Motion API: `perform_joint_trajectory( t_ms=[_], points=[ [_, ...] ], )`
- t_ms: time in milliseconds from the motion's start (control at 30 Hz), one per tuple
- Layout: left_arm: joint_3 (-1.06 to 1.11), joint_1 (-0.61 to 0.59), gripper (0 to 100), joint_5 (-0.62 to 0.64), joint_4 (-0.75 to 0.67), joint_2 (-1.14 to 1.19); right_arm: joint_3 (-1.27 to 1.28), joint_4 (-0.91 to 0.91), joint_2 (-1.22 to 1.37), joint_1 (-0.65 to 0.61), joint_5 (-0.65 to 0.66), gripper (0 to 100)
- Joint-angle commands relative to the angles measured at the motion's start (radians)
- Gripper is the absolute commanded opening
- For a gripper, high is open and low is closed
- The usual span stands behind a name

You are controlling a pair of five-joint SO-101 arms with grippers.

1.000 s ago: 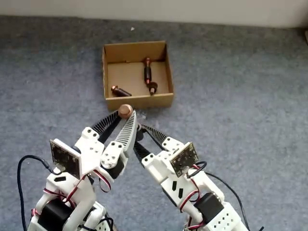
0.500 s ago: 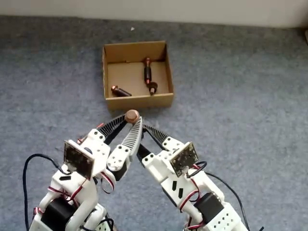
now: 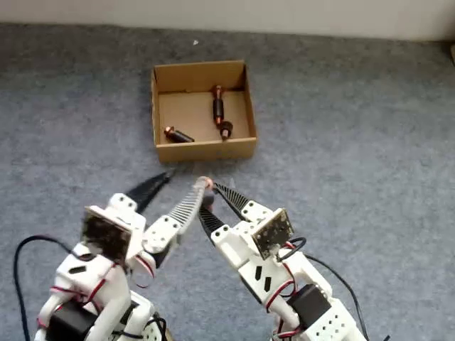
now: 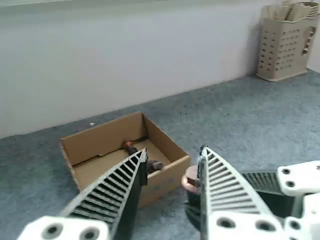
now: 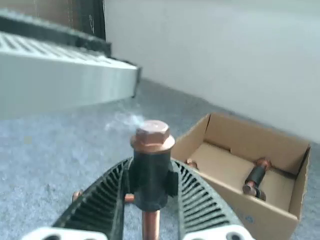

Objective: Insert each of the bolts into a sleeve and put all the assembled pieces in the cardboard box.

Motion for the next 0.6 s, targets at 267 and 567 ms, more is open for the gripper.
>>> perform_joint_trajectory(
  t_ms=[267, 567],
  points=[
    [-0.081, -0.252, 19, -0.014, 0.178, -0.007, 0.148, 0.099, -0.016, 0.077, 0.003, 0.5],
    [0.249, -0.469, 4, -0.015, 0.094, -0.007, -0.013, 0.246, -0.012, 0.177, -0.003, 0.5]
  ],
)
